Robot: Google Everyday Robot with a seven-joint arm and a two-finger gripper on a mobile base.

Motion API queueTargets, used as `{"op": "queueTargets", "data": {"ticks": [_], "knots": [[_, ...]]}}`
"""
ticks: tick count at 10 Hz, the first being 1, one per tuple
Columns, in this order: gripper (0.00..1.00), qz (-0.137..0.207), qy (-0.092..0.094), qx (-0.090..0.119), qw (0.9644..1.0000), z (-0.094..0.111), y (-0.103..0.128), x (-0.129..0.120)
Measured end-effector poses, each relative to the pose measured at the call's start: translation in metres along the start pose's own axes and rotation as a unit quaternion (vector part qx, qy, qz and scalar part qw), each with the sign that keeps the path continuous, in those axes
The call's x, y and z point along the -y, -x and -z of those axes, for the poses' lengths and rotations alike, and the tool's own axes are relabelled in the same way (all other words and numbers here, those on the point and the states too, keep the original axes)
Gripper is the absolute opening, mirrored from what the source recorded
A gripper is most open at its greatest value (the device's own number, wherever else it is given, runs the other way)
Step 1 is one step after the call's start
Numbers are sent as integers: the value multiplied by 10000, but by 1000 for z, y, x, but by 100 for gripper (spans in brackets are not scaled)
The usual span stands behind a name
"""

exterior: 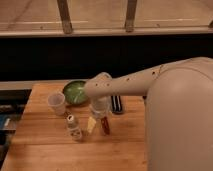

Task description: Knock the bottle over

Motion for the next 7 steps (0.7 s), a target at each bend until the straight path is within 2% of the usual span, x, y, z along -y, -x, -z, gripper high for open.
{"op": "queueTargets", "data": {"ticks": [2, 4, 7], "knots": [[80, 199, 218, -77, 9995, -8, 6, -8], [80, 538, 445, -231, 9973, -18, 15, -27], [80, 1014, 711, -417, 9914, -27, 24, -55]]}}
